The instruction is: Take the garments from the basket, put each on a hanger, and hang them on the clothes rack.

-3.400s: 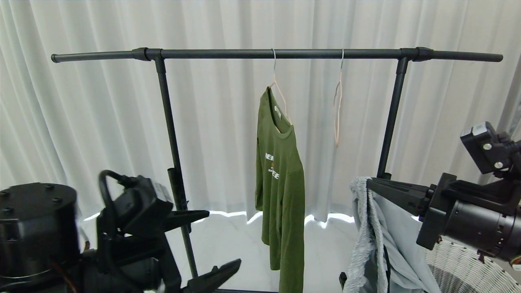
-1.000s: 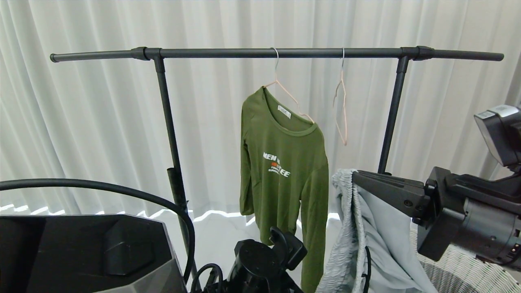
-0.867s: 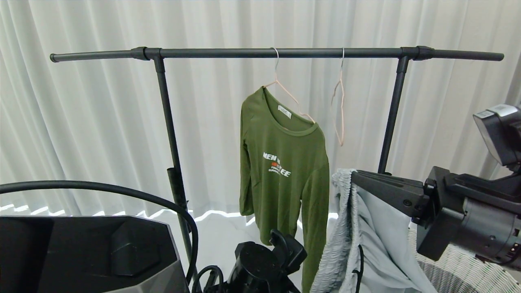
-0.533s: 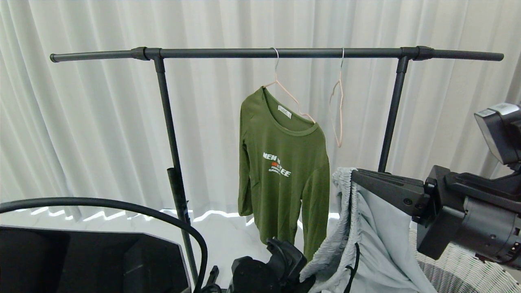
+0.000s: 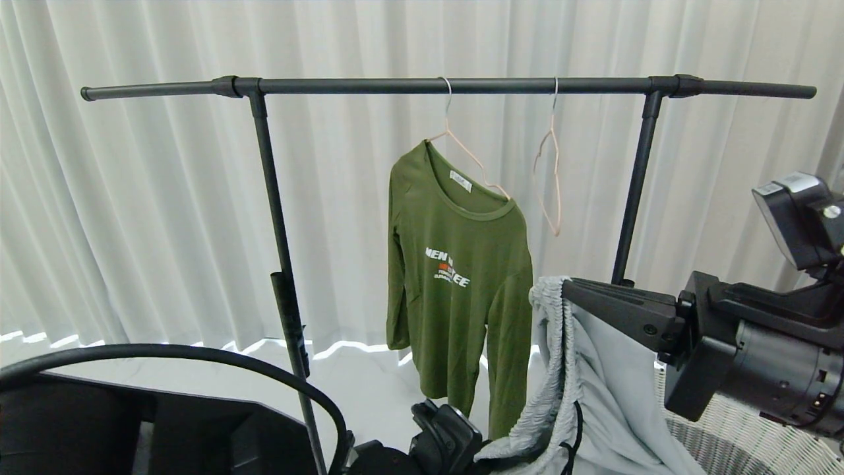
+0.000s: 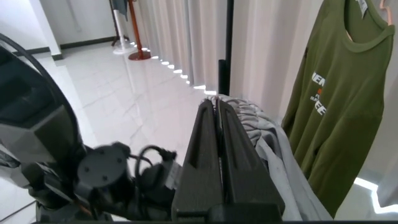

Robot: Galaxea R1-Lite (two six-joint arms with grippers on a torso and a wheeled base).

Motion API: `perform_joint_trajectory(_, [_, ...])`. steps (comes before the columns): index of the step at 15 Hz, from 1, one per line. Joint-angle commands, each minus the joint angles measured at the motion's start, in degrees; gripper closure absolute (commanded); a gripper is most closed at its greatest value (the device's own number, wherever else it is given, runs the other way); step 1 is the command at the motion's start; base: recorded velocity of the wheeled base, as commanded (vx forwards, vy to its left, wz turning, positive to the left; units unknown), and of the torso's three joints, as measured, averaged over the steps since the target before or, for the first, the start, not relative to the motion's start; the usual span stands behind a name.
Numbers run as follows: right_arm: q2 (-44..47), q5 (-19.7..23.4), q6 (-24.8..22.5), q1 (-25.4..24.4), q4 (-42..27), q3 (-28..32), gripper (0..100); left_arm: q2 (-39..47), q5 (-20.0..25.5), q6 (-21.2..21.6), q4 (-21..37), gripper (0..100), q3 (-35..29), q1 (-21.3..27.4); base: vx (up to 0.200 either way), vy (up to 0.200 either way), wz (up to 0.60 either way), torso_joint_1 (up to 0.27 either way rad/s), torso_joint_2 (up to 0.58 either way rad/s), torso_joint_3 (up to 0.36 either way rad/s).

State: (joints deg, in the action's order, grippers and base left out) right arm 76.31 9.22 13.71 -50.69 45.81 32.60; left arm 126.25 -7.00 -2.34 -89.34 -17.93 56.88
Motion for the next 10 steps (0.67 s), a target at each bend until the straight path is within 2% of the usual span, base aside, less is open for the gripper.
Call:
perform_joint_trajectory(1, [0.5,0.01,0.0,-0.02,-0.02,0.01,100,-6.45,0.41,-0.03,-0.66,100,4.84,-1.42,0.0,0.0,0.0,0.0,0.0,0.0])
perform_joint_trajectory(4, [1.65,0.19,-0.18,-0.02,-0.11,0.27,100,-14.27,1.46,0.14,2.25,100,9.06,-4.94,0.0,0.0,0.0,0.0,0.0,0.0])
perform_joint_trajectory(6, [5.16,0.19,-0.27,-0.55,-0.11,2.12,100,-23.5,1.64,0.23,12.62,100,6.59,-7.49,0.0,0.0,0.0,0.0,0.0,0.0])
perform_joint_trajectory(8, [7.1,0.19,-0.27,-0.64,-0.11,4.4,100,-34.05,1.72,0.14,29.23,100,0.53,-10.21,0.0,0.0,0.0,0.0,0.0,0.0])
perform_joint_trajectory(9, [7.36,0.19,-0.36,-0.64,-0.11,5.46,100,-39.41,1.72,0.14,39.69,100,-3.51,-11.62,0.0,0.0,0.0,0.0,0.0,0.0])
perform_joint_trajectory(10, [7.53,0.19,-0.27,-0.55,-0.2,6.25,100,-45.12,1.72,0.06,53.13,100,-9.23,-13.2,0.0,0.0,0.0,0.0,0.0,0.0])
